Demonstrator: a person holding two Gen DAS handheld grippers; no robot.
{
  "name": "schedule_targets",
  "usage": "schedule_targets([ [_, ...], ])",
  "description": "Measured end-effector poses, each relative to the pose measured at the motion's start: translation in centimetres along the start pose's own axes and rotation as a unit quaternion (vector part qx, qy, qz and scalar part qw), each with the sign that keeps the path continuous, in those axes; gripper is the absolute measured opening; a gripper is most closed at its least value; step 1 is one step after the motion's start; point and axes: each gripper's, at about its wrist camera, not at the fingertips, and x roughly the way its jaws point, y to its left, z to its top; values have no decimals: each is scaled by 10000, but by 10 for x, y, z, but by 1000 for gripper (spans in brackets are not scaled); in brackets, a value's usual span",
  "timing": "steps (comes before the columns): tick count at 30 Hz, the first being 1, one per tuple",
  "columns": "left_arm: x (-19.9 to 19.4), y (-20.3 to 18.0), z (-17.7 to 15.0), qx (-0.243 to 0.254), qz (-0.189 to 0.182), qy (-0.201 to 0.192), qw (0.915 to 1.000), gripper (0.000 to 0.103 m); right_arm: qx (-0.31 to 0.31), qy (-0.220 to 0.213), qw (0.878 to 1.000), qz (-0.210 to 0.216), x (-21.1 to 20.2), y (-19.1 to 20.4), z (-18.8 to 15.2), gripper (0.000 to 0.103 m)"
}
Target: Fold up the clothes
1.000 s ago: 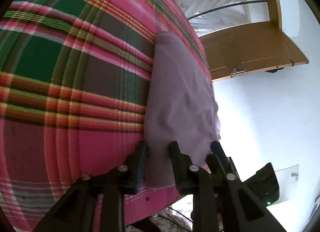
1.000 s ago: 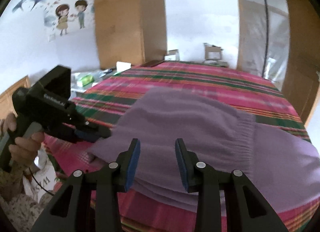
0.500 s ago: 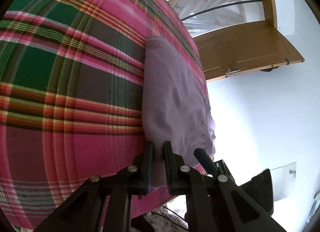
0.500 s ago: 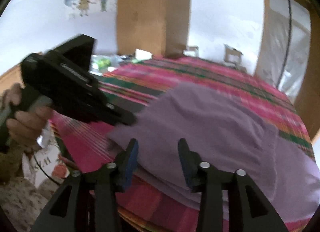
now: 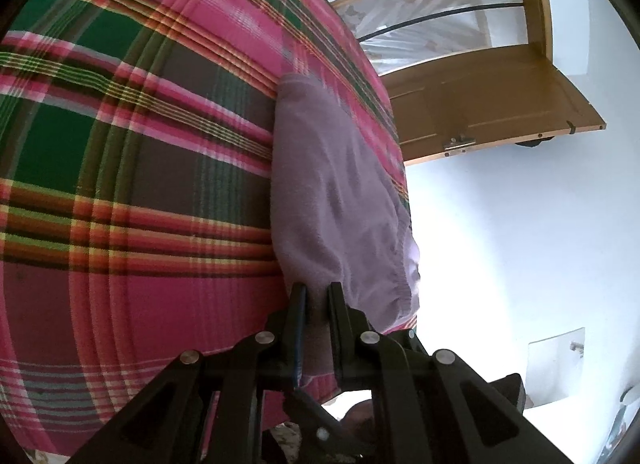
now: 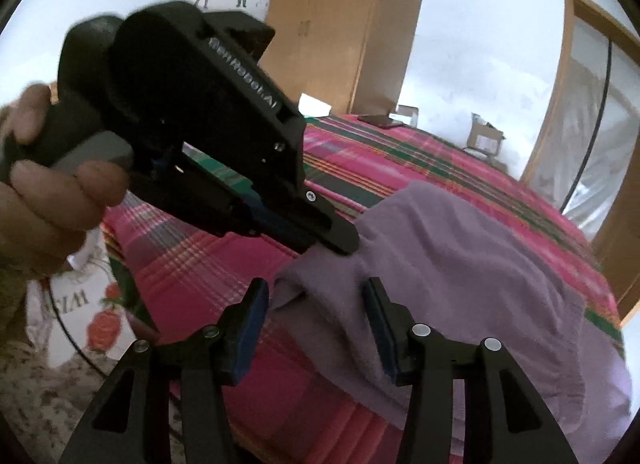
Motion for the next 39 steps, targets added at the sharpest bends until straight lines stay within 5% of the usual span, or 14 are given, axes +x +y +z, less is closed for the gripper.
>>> schedule_targets([
  [9,4,-1,2,-5,9,16,10000,11,-182,271,9982,-506,16,6,4,51],
  [15,4,1,11,-32,37,-32,10000,20,32,270,9979,-582,18,-1,5,24],
  [19,7,1,25,-48,218,-128,9997,29,183,246,9980,-557,18,-8,6,19],
  [28,58,-10,78,1,515,277,9983,31,425,124,9985,-316,14,-22,10,18],
  [39,102,-26,123,78,359,710,9968,28,642,197,9975,-242,14,-31,10,18],
])
